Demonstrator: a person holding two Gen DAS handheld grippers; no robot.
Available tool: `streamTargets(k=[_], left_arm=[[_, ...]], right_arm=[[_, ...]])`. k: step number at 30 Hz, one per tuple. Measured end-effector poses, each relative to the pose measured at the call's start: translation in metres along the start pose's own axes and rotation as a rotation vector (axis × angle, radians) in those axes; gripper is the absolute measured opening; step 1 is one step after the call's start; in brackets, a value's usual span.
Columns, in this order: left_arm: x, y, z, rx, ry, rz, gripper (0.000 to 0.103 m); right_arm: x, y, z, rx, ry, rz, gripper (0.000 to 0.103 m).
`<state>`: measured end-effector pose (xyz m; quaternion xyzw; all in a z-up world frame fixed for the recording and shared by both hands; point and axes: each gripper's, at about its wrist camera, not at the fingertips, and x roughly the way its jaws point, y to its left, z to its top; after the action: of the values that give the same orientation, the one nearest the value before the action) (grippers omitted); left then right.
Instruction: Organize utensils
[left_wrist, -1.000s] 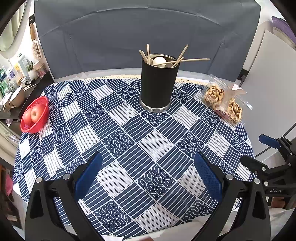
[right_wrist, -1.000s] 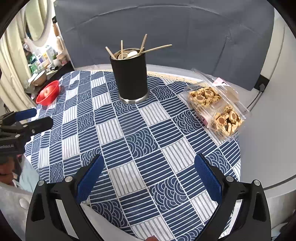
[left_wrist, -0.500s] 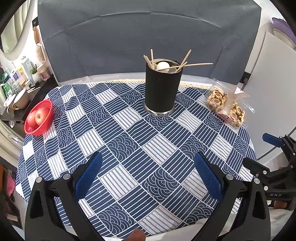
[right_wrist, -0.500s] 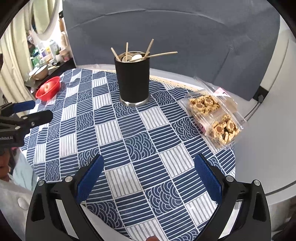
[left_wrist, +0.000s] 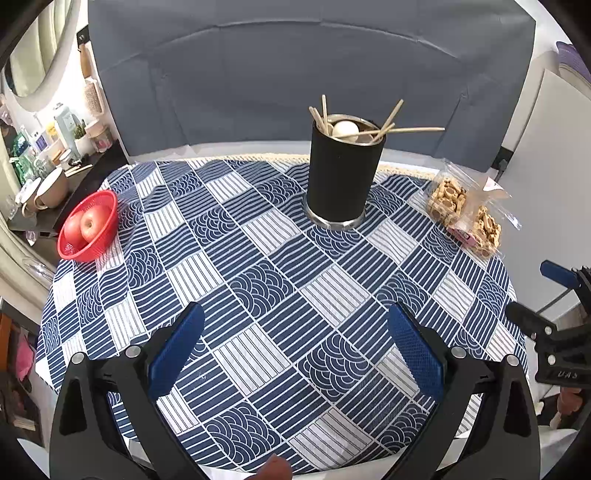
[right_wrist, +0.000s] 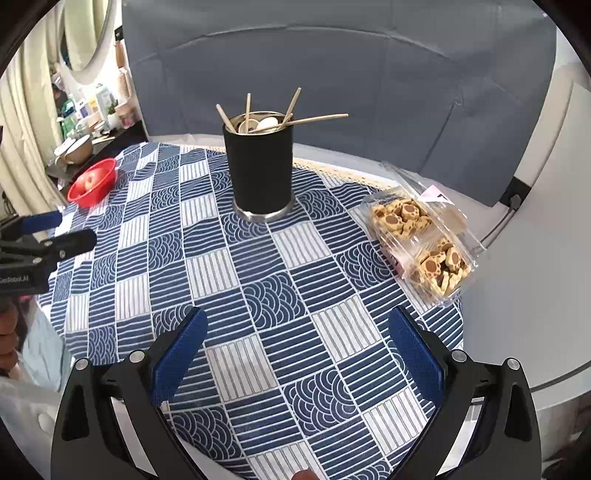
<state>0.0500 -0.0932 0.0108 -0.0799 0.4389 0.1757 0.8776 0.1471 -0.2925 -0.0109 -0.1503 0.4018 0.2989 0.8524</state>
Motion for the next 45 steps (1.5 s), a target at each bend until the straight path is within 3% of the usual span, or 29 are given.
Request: streamTargets(k=[3,7,13,17,22,29,33,45], left_arm=[[0.003,0.002,0.000,0.005,0.012,-0.001,0.097],[0.019,0.011,0.002,0.007,0.041,-0.055,0.097],[0.076,0.048,0.011,0.033,0.106,-0.018,0.097],[0.100,0.061,0.021,0.079,0.124,-0.018,0.097],[0.095,0.054,0.032,0.120,0.086,-0.049,0.097],[0.073,0.034,0.039,0.123,0.051,-0.120,0.097],[0.061,0.027,0.037,0.096,0.036,-0.083,0.097],[0.042,0.017,0.016,0.021,0.070,-0.076,0.097]], right_arm=[[0.003,-0.001,0.003,0.004,0.003,0.003,0.094],[0.018,-0.004,0.003,0.016,0.013,0.015,0.095],[0.086,-0.018,-0.003,0.049,0.073,-0.021,0.095],[0.110,-0.026,-0.002,0.114,0.093,-0.029,0.095],[0.092,-0.015,0.010,0.203,0.041,-0.025,0.095],[0.061,0.011,0.020,0.199,0.012,0.002,0.095],[0.049,0.017,0.018,0.198,0.014,-0.003,0.095],[0.023,0.024,0.009,0.175,-0.005,0.028,0.095]])
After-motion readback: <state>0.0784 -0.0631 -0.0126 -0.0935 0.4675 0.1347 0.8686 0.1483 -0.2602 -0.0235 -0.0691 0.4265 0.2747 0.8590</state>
